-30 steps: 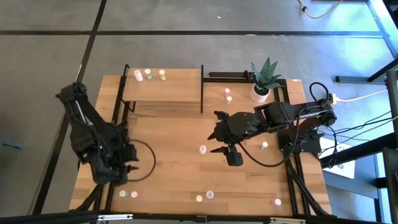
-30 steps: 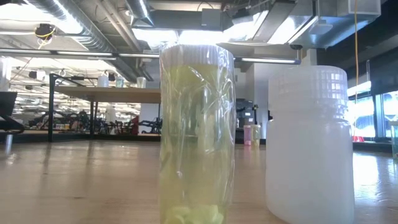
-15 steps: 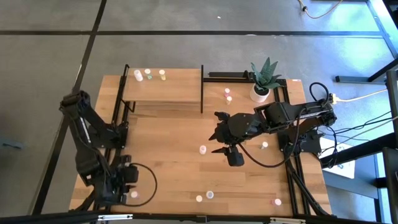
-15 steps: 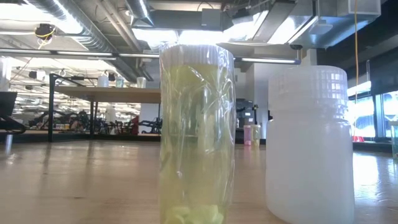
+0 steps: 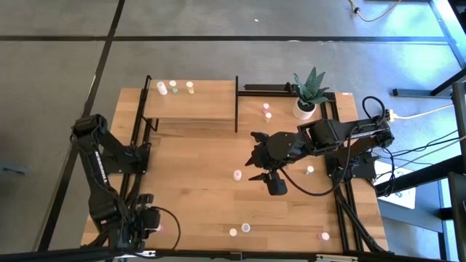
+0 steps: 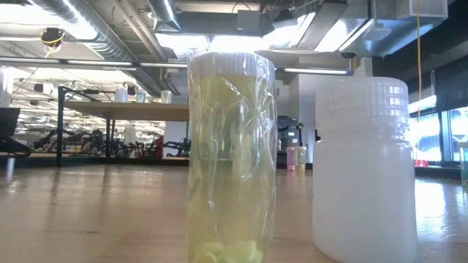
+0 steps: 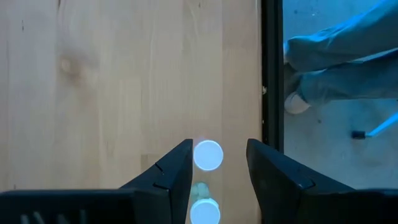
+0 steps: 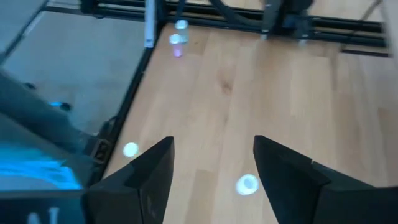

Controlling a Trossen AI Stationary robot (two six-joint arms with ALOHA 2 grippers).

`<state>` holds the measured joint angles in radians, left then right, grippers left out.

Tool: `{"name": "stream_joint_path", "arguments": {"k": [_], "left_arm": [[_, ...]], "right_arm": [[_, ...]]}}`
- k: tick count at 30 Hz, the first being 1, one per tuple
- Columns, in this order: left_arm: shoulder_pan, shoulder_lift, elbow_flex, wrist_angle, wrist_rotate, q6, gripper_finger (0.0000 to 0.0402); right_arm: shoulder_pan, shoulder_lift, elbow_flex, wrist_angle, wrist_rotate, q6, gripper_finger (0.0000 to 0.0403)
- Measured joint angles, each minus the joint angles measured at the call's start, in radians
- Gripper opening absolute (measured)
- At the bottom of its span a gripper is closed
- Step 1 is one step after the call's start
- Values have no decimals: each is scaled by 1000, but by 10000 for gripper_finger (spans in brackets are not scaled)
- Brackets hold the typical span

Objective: Pick and place medicine bottles onto shelf by color
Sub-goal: Put the bottom pink pill bottle on the shelf

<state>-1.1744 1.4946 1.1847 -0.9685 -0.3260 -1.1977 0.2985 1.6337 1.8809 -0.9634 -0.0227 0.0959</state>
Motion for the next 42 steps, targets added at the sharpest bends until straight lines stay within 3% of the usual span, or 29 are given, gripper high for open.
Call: {"name": "stream_joint_path", "arguments": {"k": [6, 16, 30, 42], "left_arm": [[-12, 4, 0, -1, 0, -7, 143], [-14, 4, 0, -1, 31, -145, 143], [-13, 4, 0, -18, 14, -136, 143], [-13, 4, 0, -27, -3, -214, 143]], "right_arm": [[0, 0, 0, 0, -41, 0, 223], [0, 0, 0, 1, -41, 0, 223], [0, 0, 0, 2, -41, 0, 223], [0, 0, 0, 2, -42, 0, 223]]}}
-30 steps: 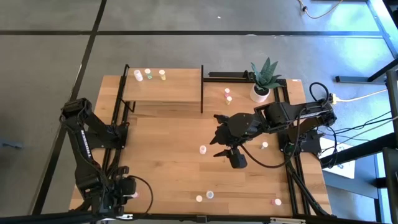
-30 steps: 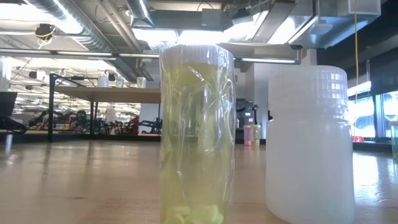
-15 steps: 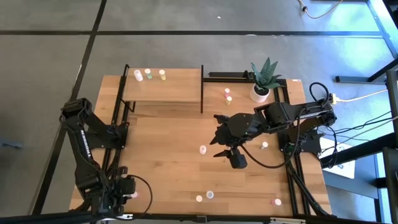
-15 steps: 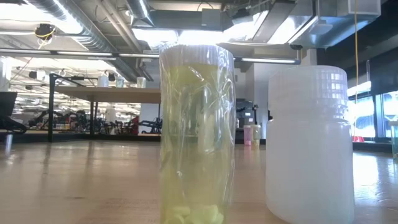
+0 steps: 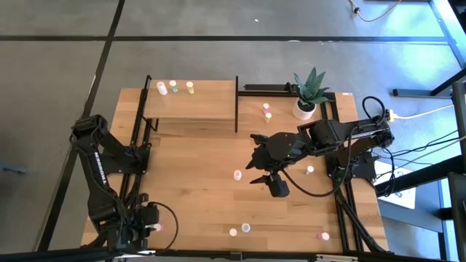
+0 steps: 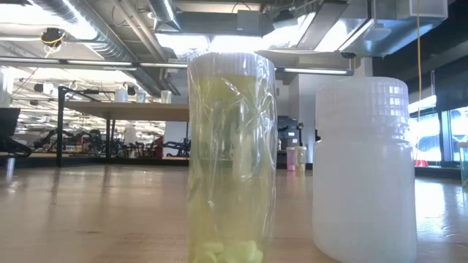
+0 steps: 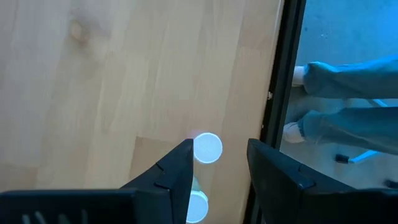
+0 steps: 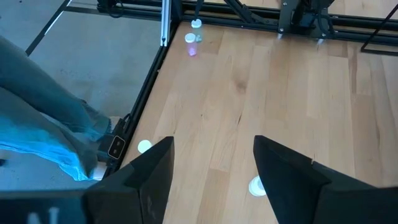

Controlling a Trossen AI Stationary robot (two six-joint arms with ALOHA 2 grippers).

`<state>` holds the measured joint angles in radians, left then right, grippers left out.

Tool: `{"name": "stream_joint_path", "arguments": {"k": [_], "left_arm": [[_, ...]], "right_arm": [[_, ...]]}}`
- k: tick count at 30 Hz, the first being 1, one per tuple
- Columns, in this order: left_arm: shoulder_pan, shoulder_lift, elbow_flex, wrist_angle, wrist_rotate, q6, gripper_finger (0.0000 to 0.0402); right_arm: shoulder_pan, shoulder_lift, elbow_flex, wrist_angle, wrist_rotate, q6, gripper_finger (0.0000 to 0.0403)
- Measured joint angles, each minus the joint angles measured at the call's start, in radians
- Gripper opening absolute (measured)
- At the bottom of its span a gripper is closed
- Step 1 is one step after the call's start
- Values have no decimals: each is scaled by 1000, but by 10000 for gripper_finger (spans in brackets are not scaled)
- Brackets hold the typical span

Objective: Pick and place medicine bottles onto shelf by color
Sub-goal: Put the bottom pink pill bottle on the shelf

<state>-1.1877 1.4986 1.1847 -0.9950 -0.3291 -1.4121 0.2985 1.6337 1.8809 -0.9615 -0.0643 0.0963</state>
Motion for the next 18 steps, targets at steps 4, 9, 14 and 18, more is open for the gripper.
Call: {"name": "stream_joint_path", "arguments": {"k": [4, 9, 14, 18], "left_arm": [[-4, 2, 0, 10, 4, -16, 148], [-6, 46, 0, 17, 7, -4, 173], [-6, 89, 0, 21, 9, -8, 205], [-6, 118, 0, 21, 15, -11, 223]], "right_arm": [[0, 0, 0, 0, 0, 0, 223], [0, 0, 0, 0, 0, 0, 223], [0, 0, 0, 0, 0, 0, 223], [0, 0, 0, 0, 0, 0, 223]]}}
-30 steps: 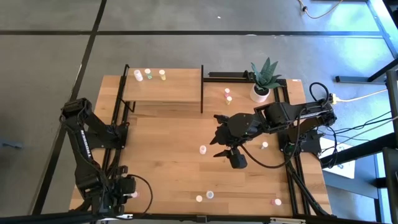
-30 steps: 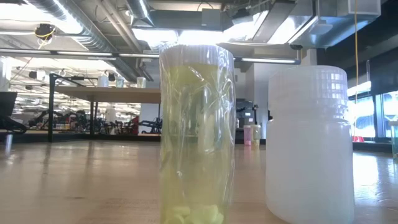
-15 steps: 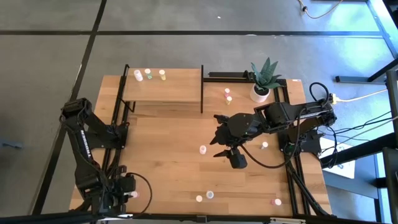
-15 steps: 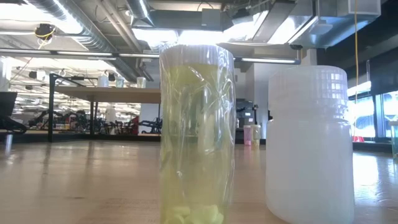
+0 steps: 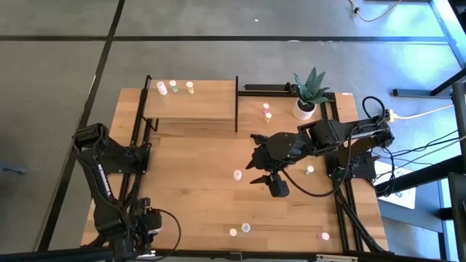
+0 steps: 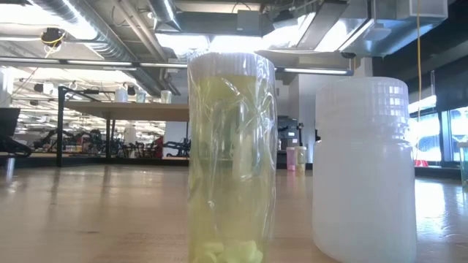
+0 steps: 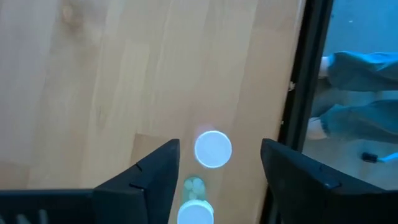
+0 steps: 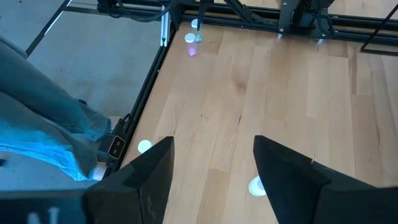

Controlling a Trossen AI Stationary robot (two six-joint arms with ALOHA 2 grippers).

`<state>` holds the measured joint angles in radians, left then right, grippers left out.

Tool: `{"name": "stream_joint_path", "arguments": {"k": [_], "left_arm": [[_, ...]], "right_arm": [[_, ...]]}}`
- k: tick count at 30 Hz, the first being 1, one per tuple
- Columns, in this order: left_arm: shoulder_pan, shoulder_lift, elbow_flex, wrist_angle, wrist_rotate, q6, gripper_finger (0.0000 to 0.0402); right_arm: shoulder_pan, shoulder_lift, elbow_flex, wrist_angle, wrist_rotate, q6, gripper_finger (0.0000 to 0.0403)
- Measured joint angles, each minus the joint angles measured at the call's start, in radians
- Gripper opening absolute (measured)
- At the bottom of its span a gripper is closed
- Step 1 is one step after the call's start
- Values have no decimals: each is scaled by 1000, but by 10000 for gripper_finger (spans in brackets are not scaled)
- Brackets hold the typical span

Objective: Pick and place medicine bottles onto shelf by color
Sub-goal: Put the bottom pink pill bottle on the shelf

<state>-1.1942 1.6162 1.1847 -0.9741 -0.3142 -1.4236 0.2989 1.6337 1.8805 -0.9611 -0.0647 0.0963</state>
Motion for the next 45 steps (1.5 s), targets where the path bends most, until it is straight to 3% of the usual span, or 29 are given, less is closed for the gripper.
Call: {"name": "stream_joint_path", "arguments": {"k": [10, 30, 45], "left_arm": [[0, 53, 0, -11, 47, -7, 255], [21, 160, 0, -4, 66, 17, 257], [24, 165, 0, -4, 67, -13, 250]], "right_arm": [[0, 0, 0, 0, 0, 0, 223], [0, 0, 0, 0, 0, 0, 223], [0, 0, 0, 0, 0, 0, 223]]}}
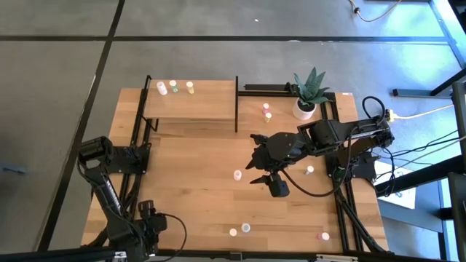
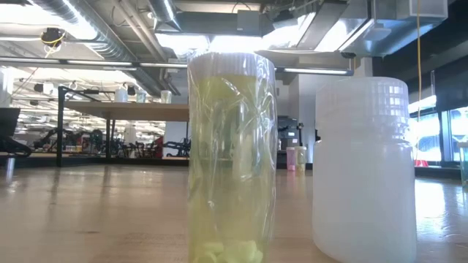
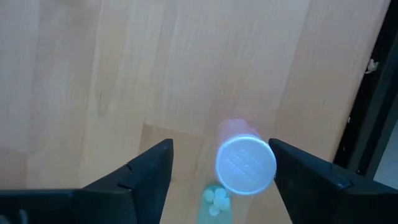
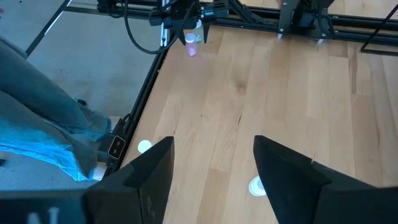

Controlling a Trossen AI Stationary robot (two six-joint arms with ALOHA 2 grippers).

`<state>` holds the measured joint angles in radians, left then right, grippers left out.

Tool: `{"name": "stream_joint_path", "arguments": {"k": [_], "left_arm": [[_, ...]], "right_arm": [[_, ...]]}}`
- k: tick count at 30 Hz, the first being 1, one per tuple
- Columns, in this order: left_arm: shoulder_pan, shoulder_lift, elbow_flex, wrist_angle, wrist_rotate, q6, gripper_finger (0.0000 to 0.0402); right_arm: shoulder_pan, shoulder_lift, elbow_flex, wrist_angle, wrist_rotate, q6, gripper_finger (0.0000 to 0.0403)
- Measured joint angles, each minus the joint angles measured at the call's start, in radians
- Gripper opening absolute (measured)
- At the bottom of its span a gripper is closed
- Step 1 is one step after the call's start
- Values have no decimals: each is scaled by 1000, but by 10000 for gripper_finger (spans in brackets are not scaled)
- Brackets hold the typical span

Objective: Pick and place medicine bottles onto shelf by color
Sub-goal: Put the bottom pink pill bottle on the shelf

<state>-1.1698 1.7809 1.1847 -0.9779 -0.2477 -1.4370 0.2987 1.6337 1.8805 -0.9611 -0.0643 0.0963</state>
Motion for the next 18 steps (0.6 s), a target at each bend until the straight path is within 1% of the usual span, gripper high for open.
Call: {"name": "stream_joint_path", "arguments": {"k": [4, 18], "left_arm": [[0, 0, 0, 0, 3, -1, 230], [0, 0, 0, 32, 3, -1, 114]], "right_arm": [[0, 0, 0, 0, 0, 0, 223], [0, 0, 0, 0, 0, 0, 223]]}}
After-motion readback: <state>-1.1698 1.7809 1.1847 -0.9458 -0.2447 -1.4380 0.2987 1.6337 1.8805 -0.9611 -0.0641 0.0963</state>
